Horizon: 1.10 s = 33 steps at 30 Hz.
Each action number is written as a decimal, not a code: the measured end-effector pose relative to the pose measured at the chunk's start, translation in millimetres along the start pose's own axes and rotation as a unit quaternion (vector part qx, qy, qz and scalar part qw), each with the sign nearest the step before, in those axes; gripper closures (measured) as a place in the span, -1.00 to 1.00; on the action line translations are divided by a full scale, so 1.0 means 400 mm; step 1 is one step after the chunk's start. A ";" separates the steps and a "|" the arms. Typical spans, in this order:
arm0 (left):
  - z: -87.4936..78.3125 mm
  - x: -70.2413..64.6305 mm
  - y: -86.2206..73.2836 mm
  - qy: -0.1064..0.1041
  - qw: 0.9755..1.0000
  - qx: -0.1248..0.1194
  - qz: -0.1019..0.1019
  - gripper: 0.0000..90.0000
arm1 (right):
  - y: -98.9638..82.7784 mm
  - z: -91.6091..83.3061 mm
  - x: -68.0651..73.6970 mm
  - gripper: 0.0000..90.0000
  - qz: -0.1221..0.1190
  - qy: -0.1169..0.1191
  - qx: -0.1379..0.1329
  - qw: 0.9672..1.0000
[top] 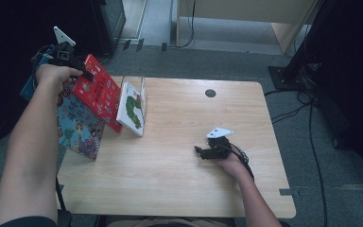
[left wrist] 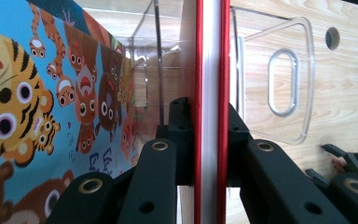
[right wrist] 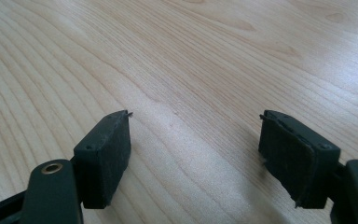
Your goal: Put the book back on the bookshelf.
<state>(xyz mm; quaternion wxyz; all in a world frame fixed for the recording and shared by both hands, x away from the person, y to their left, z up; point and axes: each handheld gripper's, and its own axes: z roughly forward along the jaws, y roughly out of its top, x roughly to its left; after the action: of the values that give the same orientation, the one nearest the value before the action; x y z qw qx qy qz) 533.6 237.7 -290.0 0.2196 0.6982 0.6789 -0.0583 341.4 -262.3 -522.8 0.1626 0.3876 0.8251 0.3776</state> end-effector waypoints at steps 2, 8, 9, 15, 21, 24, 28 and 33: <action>-0.002 0.004 0.000 0.001 1.000 0.001 0.004 0.77 | 0.000 0.000 0.000 -0.44 0.000 0.000 0.000 1.000; -0.001 0.008 -0.001 0.003 1.000 -0.002 0.003 0.76 | 0.000 0.000 0.000 -0.44 0.000 0.000 0.001 1.000; -0.002 0.008 -0.001 0.001 1.000 -0.005 0.004 0.75 | 0.000 0.000 0.000 -0.44 0.000 0.000 0.001 1.000; -0.002 0.001 -0.001 0.000 1.000 -0.008 0.008 0.61 | 0.000 0.000 0.000 -0.44 0.000 0.000 0.001 1.000; -0.012 0.013 -0.001 -0.002 1.000 -0.014 0.002 0.48 | 0.000 0.000 0.000 -0.44 0.000 0.000 0.001 1.000; -0.016 0.016 -0.001 -0.002 1.000 -0.020 0.000 0.39 | 0.000 0.000 0.000 -0.44 0.000 0.000 0.001 1.000; -0.022 0.012 -0.001 -0.005 1.000 -0.022 0.000 0.32 | 0.000 0.000 0.000 -0.44 0.000 0.000 0.001 1.000; -0.031 0.017 -0.003 -0.007 1.000 -0.027 -0.002 0.28 | 0.000 0.000 0.000 -0.44 0.000 0.000 0.000 1.000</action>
<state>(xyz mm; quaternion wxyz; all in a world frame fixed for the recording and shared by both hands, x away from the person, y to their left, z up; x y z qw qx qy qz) 530.1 248.8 -281.8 0.2435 0.6904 0.6797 -0.0452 341.4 -262.3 -522.8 0.1627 0.3876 0.8251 0.3775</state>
